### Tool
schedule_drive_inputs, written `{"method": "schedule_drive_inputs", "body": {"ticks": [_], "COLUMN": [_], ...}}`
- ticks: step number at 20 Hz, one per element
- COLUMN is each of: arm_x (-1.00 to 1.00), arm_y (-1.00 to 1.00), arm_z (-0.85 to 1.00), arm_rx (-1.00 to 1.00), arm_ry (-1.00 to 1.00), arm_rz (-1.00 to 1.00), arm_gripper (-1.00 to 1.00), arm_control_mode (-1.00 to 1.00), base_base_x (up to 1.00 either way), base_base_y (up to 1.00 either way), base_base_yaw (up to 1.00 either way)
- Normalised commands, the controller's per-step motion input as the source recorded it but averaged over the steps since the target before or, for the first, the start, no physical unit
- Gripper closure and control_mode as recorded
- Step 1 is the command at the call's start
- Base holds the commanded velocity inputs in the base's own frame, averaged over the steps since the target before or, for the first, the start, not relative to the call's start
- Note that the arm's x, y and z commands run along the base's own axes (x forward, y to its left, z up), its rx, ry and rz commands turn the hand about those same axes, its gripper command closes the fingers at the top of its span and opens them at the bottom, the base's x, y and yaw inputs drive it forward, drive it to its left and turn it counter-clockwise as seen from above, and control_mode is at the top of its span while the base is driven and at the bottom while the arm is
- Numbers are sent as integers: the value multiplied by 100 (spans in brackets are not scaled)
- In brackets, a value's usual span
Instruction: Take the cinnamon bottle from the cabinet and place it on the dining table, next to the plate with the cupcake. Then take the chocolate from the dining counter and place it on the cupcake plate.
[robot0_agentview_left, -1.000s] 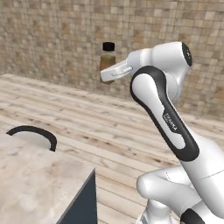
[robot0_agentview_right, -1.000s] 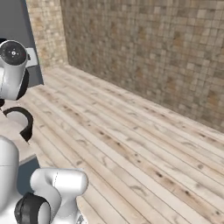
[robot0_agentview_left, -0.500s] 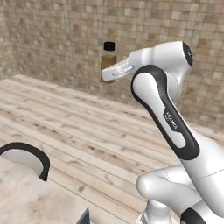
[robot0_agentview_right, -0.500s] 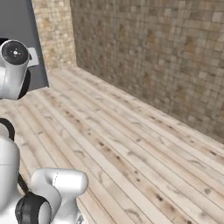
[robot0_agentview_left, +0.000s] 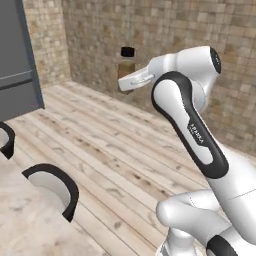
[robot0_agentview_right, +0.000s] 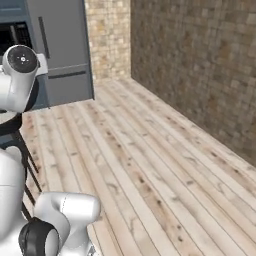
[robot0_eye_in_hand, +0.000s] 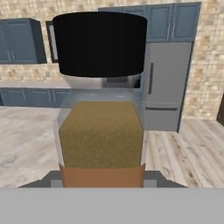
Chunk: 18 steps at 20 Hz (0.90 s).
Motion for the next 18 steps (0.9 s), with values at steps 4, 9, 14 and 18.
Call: {"method": "schedule_drive_inputs", "body": {"ticks": [4, 9, 14, 18], "arm_x": [0, 0, 0, 0], "arm_y": [0, 0, 0, 0], "arm_z": [0, 0, 0, 0], "arm_rx": [0, 0, 0, 0], "arm_ry": [0, 0, 0, 0], "arm_rz": [0, 0, 0, 0], "arm_gripper": [100, 100, 100, 100], "arm_control_mode": [100, 100, 100, 100], "base_base_x": [77, 81, 80, 85], "base_base_y": [0, 0, 0, -5], "base_base_yaw": [32, 27, 25, 17]}}
